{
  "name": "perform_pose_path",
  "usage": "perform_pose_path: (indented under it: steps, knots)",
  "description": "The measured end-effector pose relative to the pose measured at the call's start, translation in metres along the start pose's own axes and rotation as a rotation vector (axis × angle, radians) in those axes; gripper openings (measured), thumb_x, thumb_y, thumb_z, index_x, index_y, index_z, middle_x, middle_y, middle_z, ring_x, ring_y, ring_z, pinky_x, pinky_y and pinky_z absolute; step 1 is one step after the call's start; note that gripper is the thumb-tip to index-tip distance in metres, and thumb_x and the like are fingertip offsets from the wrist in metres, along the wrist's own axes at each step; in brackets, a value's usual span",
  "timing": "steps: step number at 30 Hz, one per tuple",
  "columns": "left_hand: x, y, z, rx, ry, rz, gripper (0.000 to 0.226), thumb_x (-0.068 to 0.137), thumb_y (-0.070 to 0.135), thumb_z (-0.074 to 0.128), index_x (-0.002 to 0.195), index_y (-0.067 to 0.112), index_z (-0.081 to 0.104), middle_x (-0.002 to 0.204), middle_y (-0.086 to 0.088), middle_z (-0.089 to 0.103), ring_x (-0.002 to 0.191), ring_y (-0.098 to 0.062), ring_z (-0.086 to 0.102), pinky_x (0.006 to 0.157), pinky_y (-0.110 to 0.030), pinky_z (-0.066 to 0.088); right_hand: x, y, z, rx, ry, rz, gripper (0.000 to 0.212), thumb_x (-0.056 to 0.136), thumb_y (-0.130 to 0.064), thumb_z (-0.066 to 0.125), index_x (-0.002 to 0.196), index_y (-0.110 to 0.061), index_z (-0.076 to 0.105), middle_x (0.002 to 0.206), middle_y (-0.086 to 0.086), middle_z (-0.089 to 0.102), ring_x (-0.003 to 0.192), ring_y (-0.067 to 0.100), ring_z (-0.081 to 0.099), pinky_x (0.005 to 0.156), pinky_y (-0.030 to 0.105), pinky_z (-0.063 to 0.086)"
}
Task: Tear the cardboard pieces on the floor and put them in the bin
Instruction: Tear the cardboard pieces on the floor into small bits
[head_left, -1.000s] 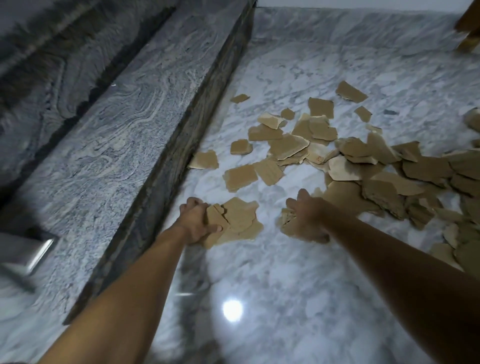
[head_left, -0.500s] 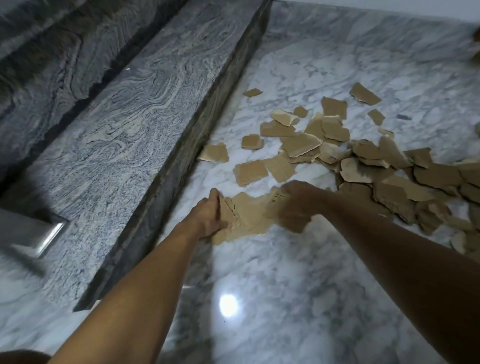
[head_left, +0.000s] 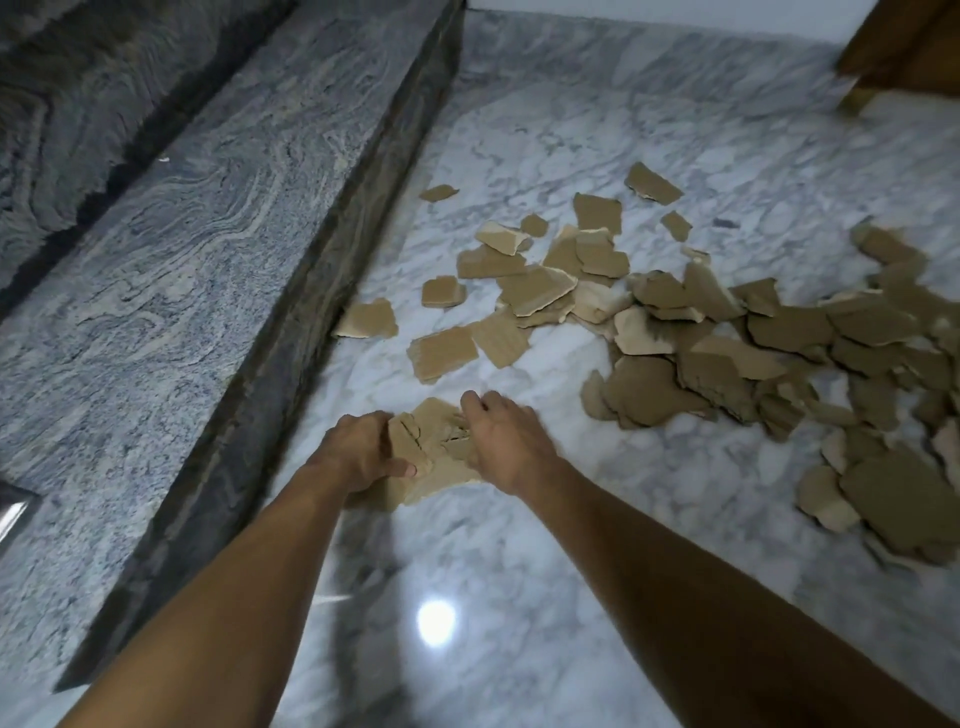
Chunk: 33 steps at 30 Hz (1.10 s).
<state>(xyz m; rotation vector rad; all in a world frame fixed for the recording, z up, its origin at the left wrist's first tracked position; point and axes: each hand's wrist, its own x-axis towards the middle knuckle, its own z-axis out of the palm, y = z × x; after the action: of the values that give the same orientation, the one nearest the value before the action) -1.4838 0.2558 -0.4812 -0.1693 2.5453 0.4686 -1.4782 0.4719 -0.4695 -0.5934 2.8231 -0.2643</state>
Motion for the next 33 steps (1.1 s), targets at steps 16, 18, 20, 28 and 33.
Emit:
perform_pose_path:
  steps: [16,18,20,28,33]
  knots:
    - [0.017,0.279,-0.003,-0.013,-0.19,0.463,0.051,0.06,0.044,0.09,0.103,0.023,0.073,0.091,0.009,0.07,0.085,-0.011,0.063,0.068,-0.018,0.044,-0.173,0.228,-0.044,-0.033,-0.181,0.433,0.025,0.087,-0.032,0.061,0.109,-0.02,0.063,0.109,0.003,0.069,0.102,0.026,0.066,0.082,0.034,0.052]
    - [0.028,0.317,0.007,0.039,-0.174,0.537,0.056,0.056,0.046,0.091,0.103,0.024,0.072,0.096,0.007,0.073,0.09,-0.014,0.066,0.077,-0.027,0.051,-0.18,0.237,-0.043,0.099,-0.223,0.456,0.032,0.084,-0.035,0.066,0.113,-0.021,0.064,0.111,0.004,0.07,0.101,0.026,0.065,0.082,0.032,0.051]
    - [0.043,0.351,0.017,0.114,-0.137,0.61,0.073,0.05,0.056,0.088,0.115,0.029,0.068,0.107,0.005,0.07,0.1,-0.017,0.064,0.088,-0.032,0.052,-0.184,0.256,-0.051,0.218,-0.288,0.466,0.041,0.079,-0.04,0.073,0.115,-0.021,0.065,0.111,0.003,0.071,0.098,0.023,0.065,0.077,0.025,0.046]
    - [0.063,0.397,0.084,0.468,0.037,0.537,0.097,0.063,0.07,0.072,0.146,0.036,0.035,0.139,-0.005,0.051,0.125,-0.032,0.046,0.097,-0.049,0.045,-0.241,0.393,-0.086,0.302,-0.136,0.816,0.081,0.066,-0.054,0.084,0.132,-0.013,0.059,0.135,0.011,0.056,0.123,0.029,0.054,0.093,0.028,0.046]
    - [0.049,0.407,0.101,0.465,0.104,0.577,0.094,0.072,0.061,0.075,0.147,0.023,0.032,0.142,-0.011,0.043,0.127,-0.034,0.042,0.097,-0.05,0.043,-0.268,0.406,-0.057,0.135,-0.121,0.859,0.058,0.069,-0.052,0.079,0.12,-0.028,0.064,0.121,0.0,0.065,0.123,0.027,0.054,0.116,0.058,0.02]
